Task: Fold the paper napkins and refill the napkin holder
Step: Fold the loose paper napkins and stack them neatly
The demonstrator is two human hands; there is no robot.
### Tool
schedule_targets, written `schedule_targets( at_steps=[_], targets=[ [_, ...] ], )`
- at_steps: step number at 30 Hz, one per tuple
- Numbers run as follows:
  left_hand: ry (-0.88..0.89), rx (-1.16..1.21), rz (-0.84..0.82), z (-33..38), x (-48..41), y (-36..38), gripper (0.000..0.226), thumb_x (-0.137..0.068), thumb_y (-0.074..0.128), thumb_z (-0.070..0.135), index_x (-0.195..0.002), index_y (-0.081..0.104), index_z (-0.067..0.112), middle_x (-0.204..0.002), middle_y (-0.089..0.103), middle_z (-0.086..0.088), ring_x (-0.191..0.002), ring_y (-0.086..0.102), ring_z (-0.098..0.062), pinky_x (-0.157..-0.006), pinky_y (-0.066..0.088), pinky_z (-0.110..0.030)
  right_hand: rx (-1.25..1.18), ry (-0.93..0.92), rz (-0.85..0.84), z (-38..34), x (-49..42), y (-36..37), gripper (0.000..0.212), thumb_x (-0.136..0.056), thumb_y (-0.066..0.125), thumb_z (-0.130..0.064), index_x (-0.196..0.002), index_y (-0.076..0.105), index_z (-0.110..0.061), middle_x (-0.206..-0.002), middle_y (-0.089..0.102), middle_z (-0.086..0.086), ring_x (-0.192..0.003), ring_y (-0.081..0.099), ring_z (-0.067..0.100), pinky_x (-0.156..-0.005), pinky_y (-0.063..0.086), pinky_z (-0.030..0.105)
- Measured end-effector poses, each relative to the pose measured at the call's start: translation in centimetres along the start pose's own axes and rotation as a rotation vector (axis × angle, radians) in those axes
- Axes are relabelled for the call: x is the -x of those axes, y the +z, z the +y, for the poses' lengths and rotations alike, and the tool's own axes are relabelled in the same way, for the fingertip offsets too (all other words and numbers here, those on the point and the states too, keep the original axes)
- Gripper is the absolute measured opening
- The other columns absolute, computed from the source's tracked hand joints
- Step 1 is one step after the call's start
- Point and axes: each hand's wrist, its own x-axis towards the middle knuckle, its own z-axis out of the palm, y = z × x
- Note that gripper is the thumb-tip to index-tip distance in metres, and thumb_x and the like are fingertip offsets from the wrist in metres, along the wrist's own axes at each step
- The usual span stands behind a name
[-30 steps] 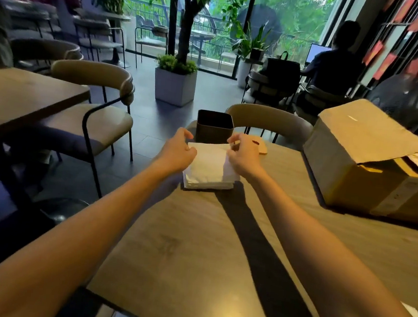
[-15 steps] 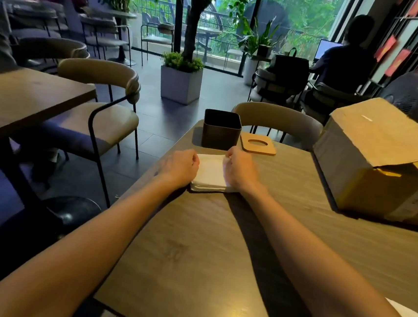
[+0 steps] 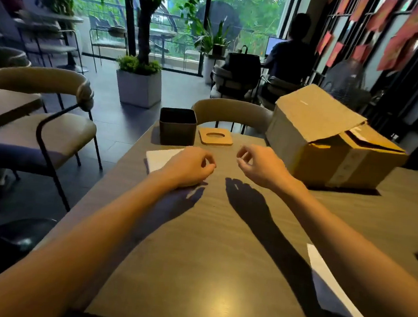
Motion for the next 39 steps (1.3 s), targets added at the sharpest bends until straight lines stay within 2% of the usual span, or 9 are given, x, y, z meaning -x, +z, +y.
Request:
schedule_targets(
  at_steps=[5,8,10,15,19,24,30,36,39],
  targets=[
    [0.161,0.045,-0.136,7.2,-0.4,3.8,0.020,-0.099,0.057,0.029,-0.113,0.068,0.022,-0.099,0.067,0.004,-0.087,0.061,-0.008,-0.079,0.051,-0.025,0.056,0.139,-0.057,5.3,6.9,-4.4,0.016,-0.098,0.062,-0.031,-0.109,0.069,-0.023,-0.101,0.069,-0.005,-0.090,0.064,0.010,-0.080,0.058,0.032],
    [0.256,0.044,-0.219,11.2,0.2,6.3,0.021,-0.099,0.056,0.031,-0.115,0.066,0.022,-0.099,0.066,0.005,-0.085,0.059,-0.006,-0.074,0.049,-0.022,0.083,0.238,-0.145,8.0,11.1,-6.5,0.017,-0.098,0.062,-0.030,-0.109,0.071,-0.022,-0.102,0.070,-0.004,-0.089,0.065,0.010,-0.075,0.058,0.029],
    [0.310,0.048,-0.263,13.5,0.8,7.9,0.022,-0.099,0.055,0.032,-0.115,0.066,0.022,-0.103,0.068,0.002,-0.089,0.061,-0.009,-0.079,0.054,-0.028,0.121,0.299,-0.207,9.4,13.8,-7.7,0.017,-0.098,0.062,-0.029,-0.109,0.072,-0.021,-0.102,0.070,-0.003,-0.089,0.065,0.010,-0.071,0.053,0.025],
    [0.352,0.016,-0.406,17.4,1.9,10.8,0.028,-0.098,0.056,0.037,-0.119,0.063,0.020,-0.108,0.067,-0.003,-0.095,0.062,-0.016,-0.087,0.054,-0.036,0.280,0.424,-0.301,11.6,18.9,-9.0,0.023,-0.097,0.061,-0.036,-0.113,0.069,-0.021,-0.109,0.070,0.000,-0.093,0.062,0.016,-0.080,0.054,0.032],
    [0.333,0.025,-0.418,18.4,2.3,12.4,0.035,-0.092,0.063,0.046,-0.117,0.061,0.021,-0.106,0.064,0.001,-0.096,0.060,-0.015,-0.084,0.054,-0.033,0.234,0.449,-0.320,11.5,20.7,-9.2,0.032,-0.091,0.066,-0.049,-0.113,0.064,-0.025,-0.106,0.065,-0.004,-0.094,0.060,0.014,-0.080,0.054,0.029],
    [0.366,0.037,-0.384,18.3,2.3,12.8,0.019,-0.092,0.065,0.038,-0.101,0.062,0.022,-0.092,0.062,0.003,-0.083,0.057,-0.012,-0.071,0.046,-0.024,0.225,0.407,-0.371,11.8,21.0,-9.1,0.025,-0.090,0.067,-0.047,-0.101,0.064,-0.025,-0.095,0.065,-0.005,-0.085,0.061,0.011,-0.077,0.056,0.033],
    [0.283,0.300,-0.336,16.6,1.8,11.0,0.008,-0.096,0.062,0.025,-0.102,0.061,0.020,-0.096,0.065,0.003,-0.090,0.063,-0.012,-0.080,0.054,-0.025,0.034,0.318,-0.179,11.6,18.9,-8.5,0.014,-0.093,0.067,-0.037,-0.087,0.064,-0.025,-0.081,0.063,-0.004,-0.074,0.060,0.013,-0.061,0.045,0.026],
    [0.039,0.628,-0.186,10.4,0.9,6.6,0.031,-0.095,0.062,0.019,-0.125,0.052,0.017,-0.114,0.064,-0.005,-0.100,0.067,-0.018,-0.079,0.062,-0.039,-0.266,0.280,0.035,8.9,13.7,-6.2,0.016,-0.094,0.067,-0.028,-0.108,0.060,-0.026,-0.100,0.063,-0.008,-0.091,0.064,0.009,-0.066,0.053,0.020],
    [-0.041,0.691,-0.072,7.0,0.8,3.8,0.035,-0.096,0.063,0.020,-0.128,0.050,0.018,-0.115,0.064,-0.004,-0.099,0.067,-0.013,-0.073,0.061,-0.027,-0.400,0.219,0.108,6.5,9.9,-4.4,0.022,-0.094,0.068,-0.028,-0.114,0.057,-0.025,-0.103,0.062,-0.007,-0.090,0.064,0.011,-0.062,0.054,0.020]
  ],
)
